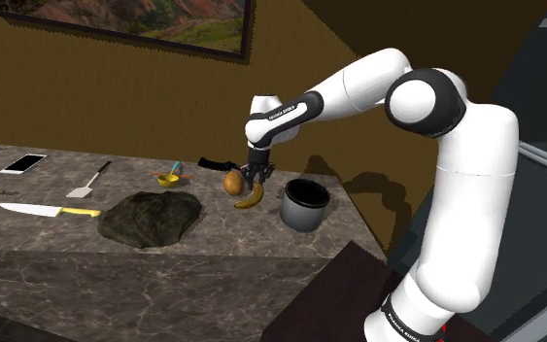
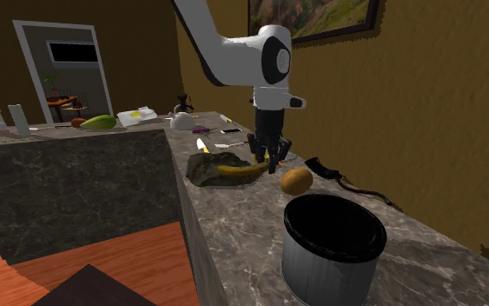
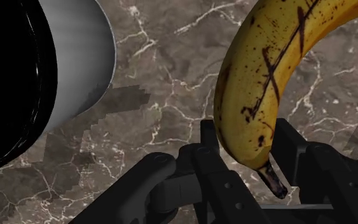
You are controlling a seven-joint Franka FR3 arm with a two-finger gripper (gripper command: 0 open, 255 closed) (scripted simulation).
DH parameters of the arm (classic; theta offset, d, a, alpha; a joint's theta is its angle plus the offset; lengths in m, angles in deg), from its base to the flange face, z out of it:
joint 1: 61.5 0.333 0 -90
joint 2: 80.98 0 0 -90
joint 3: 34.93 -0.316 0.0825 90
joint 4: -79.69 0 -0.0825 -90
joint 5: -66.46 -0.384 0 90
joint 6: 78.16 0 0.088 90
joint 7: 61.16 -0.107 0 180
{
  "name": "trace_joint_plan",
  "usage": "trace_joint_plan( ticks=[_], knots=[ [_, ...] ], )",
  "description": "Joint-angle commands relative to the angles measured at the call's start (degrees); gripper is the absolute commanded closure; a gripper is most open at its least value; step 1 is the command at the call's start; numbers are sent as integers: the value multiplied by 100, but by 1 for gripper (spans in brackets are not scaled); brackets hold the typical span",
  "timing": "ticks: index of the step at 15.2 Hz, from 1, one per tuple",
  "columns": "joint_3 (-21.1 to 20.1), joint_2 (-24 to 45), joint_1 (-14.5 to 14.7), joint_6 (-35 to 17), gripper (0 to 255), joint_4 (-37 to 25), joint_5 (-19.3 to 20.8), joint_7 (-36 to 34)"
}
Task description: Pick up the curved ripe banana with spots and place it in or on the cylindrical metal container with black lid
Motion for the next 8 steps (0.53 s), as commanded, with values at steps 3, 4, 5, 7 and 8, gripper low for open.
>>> trace_joint_plan(
  ticks=[3,4,5,7,8],
  knots=[
    [1,-172,-9,263,255,-91,-7,16],
    [0,-212,-9,328,255,-115,-9,17],
    [0,-251,-9,393,255,-141,-10,18],
    [-1,-327,-10,525,255,-197,-13,21],
    [-2,-364,-10,591,255,-227,-14,22]
  ],
)
